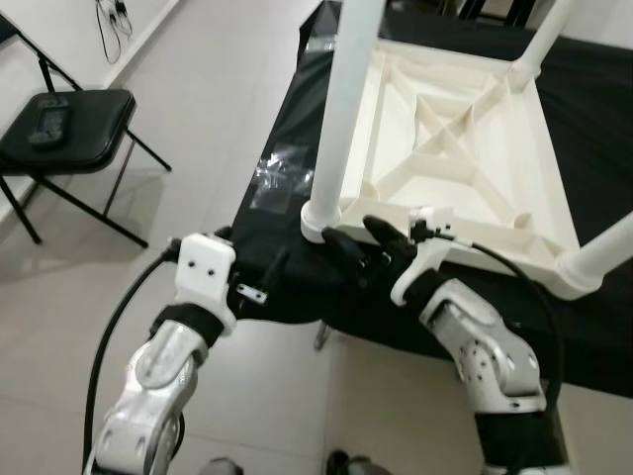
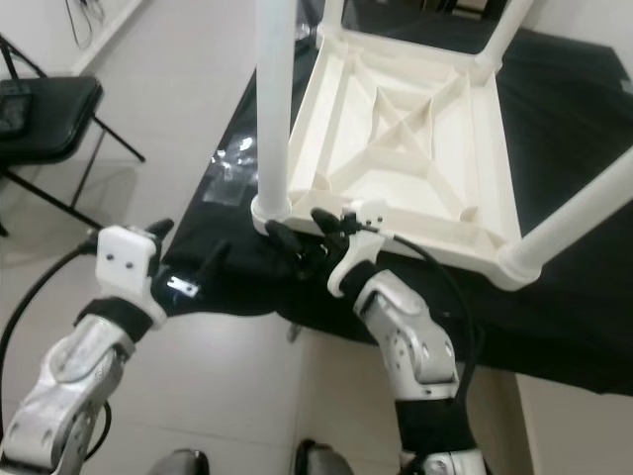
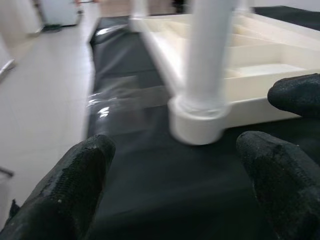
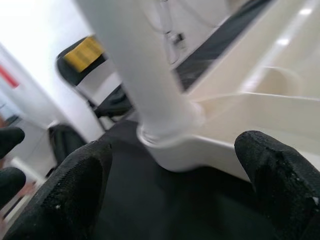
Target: Building children table
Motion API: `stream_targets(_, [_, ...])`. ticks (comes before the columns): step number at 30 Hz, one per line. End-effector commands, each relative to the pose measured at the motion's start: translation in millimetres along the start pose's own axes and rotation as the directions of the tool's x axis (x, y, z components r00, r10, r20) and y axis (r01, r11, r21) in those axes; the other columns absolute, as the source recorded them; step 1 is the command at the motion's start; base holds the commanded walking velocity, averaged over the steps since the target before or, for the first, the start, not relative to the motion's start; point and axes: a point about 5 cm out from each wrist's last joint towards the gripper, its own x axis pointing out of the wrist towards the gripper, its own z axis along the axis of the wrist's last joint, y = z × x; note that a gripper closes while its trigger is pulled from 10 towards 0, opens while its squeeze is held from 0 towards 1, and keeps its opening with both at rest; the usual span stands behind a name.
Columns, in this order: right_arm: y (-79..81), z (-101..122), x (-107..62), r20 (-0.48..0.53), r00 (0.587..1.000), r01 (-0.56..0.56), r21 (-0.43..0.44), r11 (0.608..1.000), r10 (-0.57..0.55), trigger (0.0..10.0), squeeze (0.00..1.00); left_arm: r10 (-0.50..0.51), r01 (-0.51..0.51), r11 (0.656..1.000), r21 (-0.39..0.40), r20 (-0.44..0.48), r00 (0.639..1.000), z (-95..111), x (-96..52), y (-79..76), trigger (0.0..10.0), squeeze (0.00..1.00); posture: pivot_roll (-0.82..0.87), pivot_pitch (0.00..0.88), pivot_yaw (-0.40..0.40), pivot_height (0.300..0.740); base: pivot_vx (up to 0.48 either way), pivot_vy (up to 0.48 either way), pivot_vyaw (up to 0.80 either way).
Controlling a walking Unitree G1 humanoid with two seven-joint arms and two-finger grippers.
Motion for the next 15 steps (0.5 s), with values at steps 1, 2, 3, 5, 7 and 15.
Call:
stream_targets(1, [1.3, -2, -5.1, 0.003, 1.000, -0.001, 0.010, 1.000, 0.001, 10.0, 0.00, -0.022, 0.022, 1.000, 0.015, -0.007, 1.000, -2, -1.7, -3.2, 10.0, 0.00, 0.09, 0.242, -0.080, 0.740, 0.000, 0.000, -0.80])
stream_targets(2, [2.7, -1, -5.4, 0.009, 1.000, -0.009, 0.012, 1.000, 0.009, 10.0, 0.00, -0.020, 0.020, 1.000, 0.017, -0.006, 1.000, -2, -1.7, -2.9, 10.0, 0.00, 0.09, 0.241, -0.079, 0.740, 0.000, 0.000, -0.80])
stream_targets(3, [2.7, -1, -5.4, 0.009, 1.000, -0.009, 0.012, 1.000, 0.009, 10.0, 0.00, -0.020, 0.020, 1.000, 0.017, -0.006, 1.000, -2, -1.7, -2.9, 10.0, 0.00, 0.09, 0.241, -0.079, 0.740, 0.000, 0.000, -0.80])
stream_targets(5, [6.7, 2, -7.0, 0.031, 0.999, -0.037, 0.025, 0.999, 0.036, 10.0, 0.00, -0.016, 0.016, 1.000, 0.025, -0.003, 1.000, -1, -2.1, -1.7, 10.0, 0.00, 0.09, 0.241, -0.079, 0.740, 0.000, 0.000, -0.80])
stream_targets(7, [11.4, 7, -10.4, 0.051, 0.996, -0.072, 0.031, 0.997, 0.071, 10.0, 0.00, -0.008, 0.008, 1.000, 0.030, 0.002, 1.000, 0, -2.7, 0.4, 10.0, 0.00, 0.09, 0.239, -0.081, 0.740, 0.000, 0.000, -0.80])
stream_targets(15, [-2.6, -2, -23.6, 0.028, 0.997, 0.074, 0.003, 0.997, -0.074, 10.0, 0.00, 0.058, -0.055, 0.996, 0.069, -0.051, 0.997, -16, -14.4, 11.2, 10.0, 0.00, 0.09, 0.215, -0.071, 0.740, 0.000, 0.000, -0.80])
